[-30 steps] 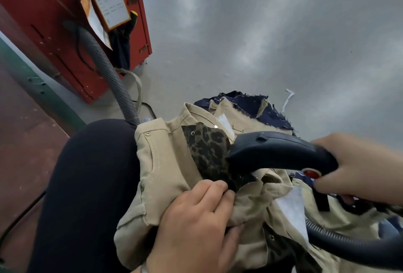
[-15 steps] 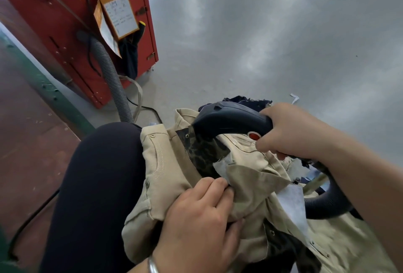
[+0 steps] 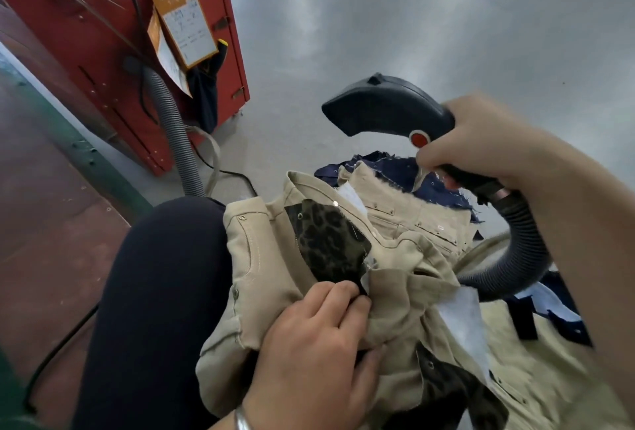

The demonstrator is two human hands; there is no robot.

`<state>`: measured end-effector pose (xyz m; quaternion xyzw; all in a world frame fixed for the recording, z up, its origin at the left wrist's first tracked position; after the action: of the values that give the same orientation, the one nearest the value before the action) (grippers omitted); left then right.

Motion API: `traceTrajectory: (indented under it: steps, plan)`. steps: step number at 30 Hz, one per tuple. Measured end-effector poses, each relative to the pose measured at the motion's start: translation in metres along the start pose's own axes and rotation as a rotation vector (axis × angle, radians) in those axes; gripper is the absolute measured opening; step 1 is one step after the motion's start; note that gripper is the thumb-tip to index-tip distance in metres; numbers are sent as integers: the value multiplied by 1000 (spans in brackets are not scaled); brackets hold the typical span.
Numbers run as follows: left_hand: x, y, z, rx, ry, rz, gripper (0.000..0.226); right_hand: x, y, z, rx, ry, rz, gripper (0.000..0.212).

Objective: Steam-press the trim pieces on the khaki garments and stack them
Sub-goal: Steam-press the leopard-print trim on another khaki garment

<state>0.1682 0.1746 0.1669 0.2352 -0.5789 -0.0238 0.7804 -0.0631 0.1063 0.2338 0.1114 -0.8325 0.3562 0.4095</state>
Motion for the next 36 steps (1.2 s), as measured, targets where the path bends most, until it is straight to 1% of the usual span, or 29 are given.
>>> traceTrajectory:
  steps: [5, 9, 11, 14, 16, 19, 20, 21, 22, 23, 24, 25, 26, 27, 28, 29, 30, 31, 32, 33, 34, 35, 36]
  plan:
    - [-1, -1, 2, 20, -21, -14, 48, 2, 19, -42, 73, 2, -95, 12]
    - [-1, 1, 8, 25, -73, 21, 57, 1, 49, -64, 29, 37, -176, 13]
    - [-3, 3, 11, 11, -114, 51, 58, 2, 60, -68, 10, 52, -154, 14]
    - [-7, 3, 19, 29, -258, 102, 59, 10, 71, -66, -23, 92, -75, 16]
    - [-9, 2, 27, 25, -321, 160, 62, 15, 74, -65, -35, 107, -18, 13]
    - [-16, -1, 35, -1, -488, 100, 71, 18, 69, -67, -18, 131, 74, 20]
    - [-12, -2, 38, -27, -517, 47, 73, 19, 68, -69, -15, 143, 104, 22]
    - [-3, -7, 42, -45, -512, -10, 75, 20, 68, -71, -13, 155, 125, 23]
    - [12, -19, 49, -27, -457, -43, 78, 20, 68, -73, -9, 164, 134, 24]
    - [31, -39, 57, 24, -359, -22, 82, 19, 68, -76, -5, 168, 133, 25]
    - [52, -63, 65, 82, -256, 72, 84, 18, 69, -79, -2, 169, 132, 26]
    - [71, -89, 70, 152, -215, 226, 86, 17, 70, -81, 0, 167, 138, 26]
    - [82, -116, 70, 250, -267, 373, 91, 16, 70, -84, 2, 163, 148, 26]
    - [82, -140, 66, 359, -386, 443, 98, 15, 70, -85, 4, 157, 161, 26]
    - [74, -154, 58, 439, -518, 417, 104, 14, 69, -86, 6, 150, 172, 26]
    - [62, -159, 52, 468, -616, 339, 104, 13, 67, -87, 11, 144, 180, 25]
    - [48, -156, 48, 445, -661, 259, 97, 13, 65, -87, 16, 137, 183, 25]
    - [38, -149, 48, 390, -645, 174, 87, 12, 63, -88, 20, 129, 181, 24]
    - [31, -142, 48, 344, -583, 76, 75, 11, 60, -89, 22, 123, 179, 23]
    - [29, -139, 51, 322, -479, -56, 62, 10, 58, -89, 25, 121, 177, 21]
    - [33, -137, 54, 322, -342, -213, 48, 10, 56, -89, 28, 124, 169, 18]
    - [43, -138, 55, 338, -158, -376, 34, 11, 54, -90, 35, 134, 155, 14]
    - [59, -144, 52, 374, 83, -486, 22, 12, 50, -90, 46, 146, 139, 12]
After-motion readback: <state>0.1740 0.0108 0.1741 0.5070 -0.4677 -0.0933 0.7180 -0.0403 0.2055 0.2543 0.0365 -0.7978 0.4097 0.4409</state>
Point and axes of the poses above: each hand's wrist, its own z-axis towards the middle knuckle, its own x-axis out of the back of the hand, y = z × x, the point moved 8 cm from there along z, towards the middle knuckle, and after that the axes turned 13 degrees about -x, right-handed, at the moved point
